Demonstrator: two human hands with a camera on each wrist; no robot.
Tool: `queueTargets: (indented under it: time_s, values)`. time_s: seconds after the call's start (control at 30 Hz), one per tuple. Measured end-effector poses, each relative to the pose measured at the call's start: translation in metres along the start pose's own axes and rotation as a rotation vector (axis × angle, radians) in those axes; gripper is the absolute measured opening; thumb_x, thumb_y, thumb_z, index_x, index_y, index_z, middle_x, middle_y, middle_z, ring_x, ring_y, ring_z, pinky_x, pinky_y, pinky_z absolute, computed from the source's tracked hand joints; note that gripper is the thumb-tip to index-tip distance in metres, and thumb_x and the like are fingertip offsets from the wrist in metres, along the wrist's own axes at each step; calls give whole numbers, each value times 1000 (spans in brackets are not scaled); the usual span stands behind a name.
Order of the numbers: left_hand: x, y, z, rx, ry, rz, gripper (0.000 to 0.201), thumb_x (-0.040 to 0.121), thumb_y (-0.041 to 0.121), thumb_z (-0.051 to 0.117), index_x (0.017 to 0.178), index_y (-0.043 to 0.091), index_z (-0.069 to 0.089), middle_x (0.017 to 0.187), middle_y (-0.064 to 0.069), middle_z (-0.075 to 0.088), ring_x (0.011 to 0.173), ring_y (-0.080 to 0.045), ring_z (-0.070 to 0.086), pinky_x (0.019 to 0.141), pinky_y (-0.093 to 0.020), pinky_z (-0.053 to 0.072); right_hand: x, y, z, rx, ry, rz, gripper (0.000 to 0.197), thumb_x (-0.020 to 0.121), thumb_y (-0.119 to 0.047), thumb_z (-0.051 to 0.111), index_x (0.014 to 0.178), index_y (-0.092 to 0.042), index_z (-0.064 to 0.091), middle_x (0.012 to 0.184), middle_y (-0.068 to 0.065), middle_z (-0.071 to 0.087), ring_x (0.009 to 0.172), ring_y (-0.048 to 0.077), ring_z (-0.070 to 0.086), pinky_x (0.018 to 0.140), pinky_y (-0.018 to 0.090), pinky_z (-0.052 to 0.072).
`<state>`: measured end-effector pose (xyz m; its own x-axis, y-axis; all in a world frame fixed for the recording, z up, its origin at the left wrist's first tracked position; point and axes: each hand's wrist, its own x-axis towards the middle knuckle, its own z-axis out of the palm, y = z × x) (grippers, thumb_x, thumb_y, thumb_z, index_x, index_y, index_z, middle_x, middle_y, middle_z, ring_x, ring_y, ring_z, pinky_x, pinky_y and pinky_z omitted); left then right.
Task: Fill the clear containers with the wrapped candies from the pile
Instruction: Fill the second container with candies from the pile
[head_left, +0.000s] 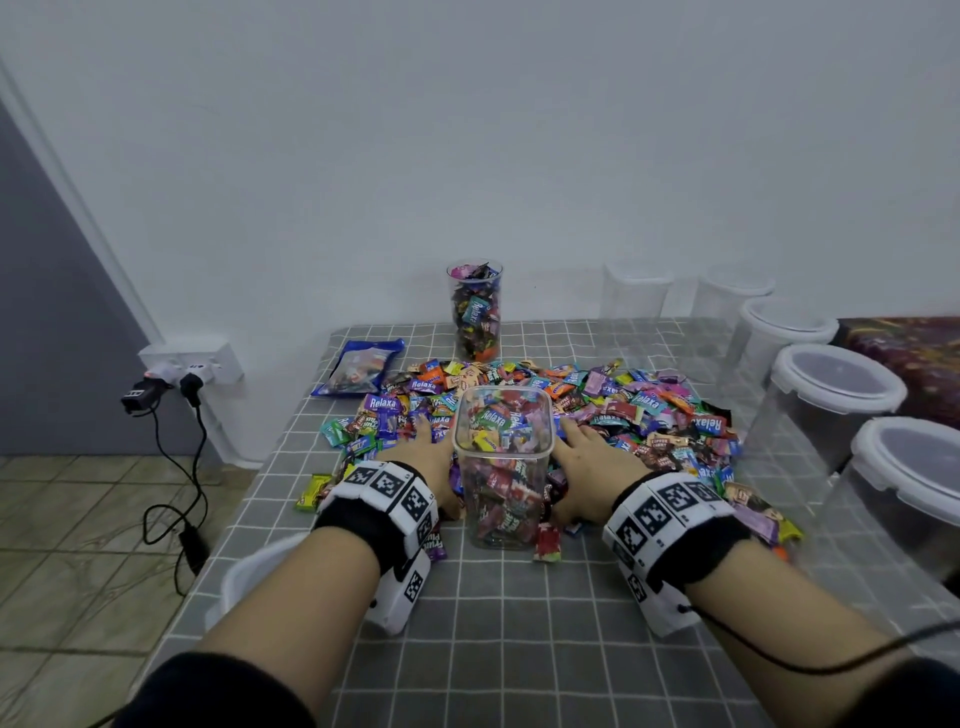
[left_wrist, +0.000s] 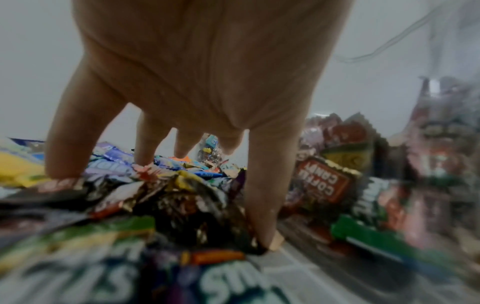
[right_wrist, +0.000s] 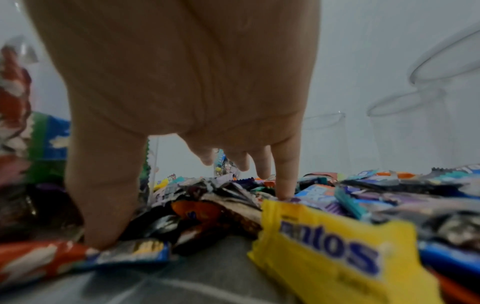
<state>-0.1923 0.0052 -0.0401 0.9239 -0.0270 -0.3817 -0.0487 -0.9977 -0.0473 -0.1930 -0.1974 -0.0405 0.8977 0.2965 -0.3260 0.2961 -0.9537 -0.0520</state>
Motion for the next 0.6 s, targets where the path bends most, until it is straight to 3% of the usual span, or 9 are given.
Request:
queueTargets:
  time_s: [0.07,0.13,0.27,0.43,0.6]
  values:
    - [-2,1,-1,22,-3,28,96,75,42,72,148,38,10,150,-15,29,117,-37,53,87,-43,52,4,0,1,-25,-7,-12,99,82,-41,66,150,-31,-6,159,3,-7,146,26,3,111,46,29]
    - [-4,2,-2,43,2,37,80,77,43,70,144,38,26,144,-12,40,116,-34,54,87,-41,52,8,0,2,-46,-17,-29,97,82,-43,66,151,-33,-1,159,2,-1,144,27,12,110,45,33]
    - [-14,7,-8,68,14,13,46,83,41,66,123,21,56,122,-7,59,109,-27,58,89,-37,51,8,-1,1,-94,-6,-56,79,82,-44,65,147,-34,21,152,2,23,132,29,33,99,42,44]
    - [-18,11,-5,62,69,-16,25,87,32,61,106,17,63,108,-9,64,99,-27,62,83,-36,53,6,-7,0,-43,33,-90,52,86,-34,64,134,-33,44,130,4,48,114,28,51,91,38,49]
    - [-13,9,-3,14,118,-46,18,91,21,54,104,12,65,107,-11,65,99,-29,62,83,-35,52,2,-7,-5,-18,102,-109,39,91,-23,55,130,-23,51,122,6,56,111,26,54,88,32,46]
